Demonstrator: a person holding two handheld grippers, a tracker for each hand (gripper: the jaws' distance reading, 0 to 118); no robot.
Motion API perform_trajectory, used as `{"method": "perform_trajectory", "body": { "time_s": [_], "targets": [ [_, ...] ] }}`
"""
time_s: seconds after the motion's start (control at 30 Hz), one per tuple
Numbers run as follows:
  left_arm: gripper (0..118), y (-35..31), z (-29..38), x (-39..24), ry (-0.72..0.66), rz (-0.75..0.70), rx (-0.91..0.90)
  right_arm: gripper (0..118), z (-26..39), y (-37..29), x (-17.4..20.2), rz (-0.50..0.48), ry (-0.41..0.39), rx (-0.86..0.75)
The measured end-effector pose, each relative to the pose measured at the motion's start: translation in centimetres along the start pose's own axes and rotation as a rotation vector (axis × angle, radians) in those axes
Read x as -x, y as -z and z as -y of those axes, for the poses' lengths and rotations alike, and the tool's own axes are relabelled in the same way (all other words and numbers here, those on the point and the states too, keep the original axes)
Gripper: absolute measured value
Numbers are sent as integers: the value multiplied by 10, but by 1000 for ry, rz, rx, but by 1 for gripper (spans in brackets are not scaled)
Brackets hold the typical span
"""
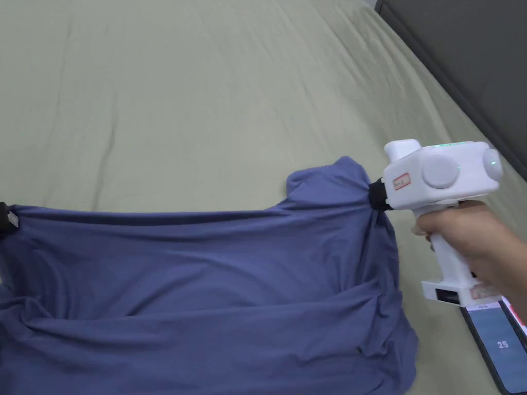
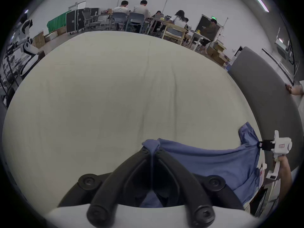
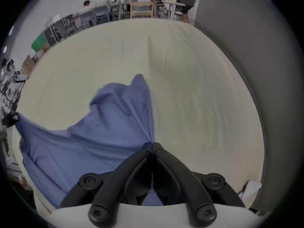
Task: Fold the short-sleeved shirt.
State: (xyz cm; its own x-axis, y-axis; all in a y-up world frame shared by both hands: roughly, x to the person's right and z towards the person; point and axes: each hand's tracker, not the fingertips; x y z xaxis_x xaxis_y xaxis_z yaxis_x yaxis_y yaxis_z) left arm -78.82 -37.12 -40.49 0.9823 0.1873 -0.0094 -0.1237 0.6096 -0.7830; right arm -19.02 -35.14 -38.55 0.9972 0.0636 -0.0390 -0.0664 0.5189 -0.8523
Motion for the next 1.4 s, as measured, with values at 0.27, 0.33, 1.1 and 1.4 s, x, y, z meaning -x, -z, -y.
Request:
{"method": "perform_trajectory", "body": {
  "time_s": [0.27,0.33,1.1,1.4],
  "targets": [
    [0,-44,11,9,-4,68,-10,2,22,-81,0,-71,-20,-70],
    [0,-64,21,13,54,95,-9,2,41,-98,1,-90,-38,-55],
    [0,-47,162,61,58,56,215,2,208,-24,26,-39,-58,242],
    [118,-119,124,26,10,46,-24,117,168,-94,30,53,-105,53]
  ]
}}
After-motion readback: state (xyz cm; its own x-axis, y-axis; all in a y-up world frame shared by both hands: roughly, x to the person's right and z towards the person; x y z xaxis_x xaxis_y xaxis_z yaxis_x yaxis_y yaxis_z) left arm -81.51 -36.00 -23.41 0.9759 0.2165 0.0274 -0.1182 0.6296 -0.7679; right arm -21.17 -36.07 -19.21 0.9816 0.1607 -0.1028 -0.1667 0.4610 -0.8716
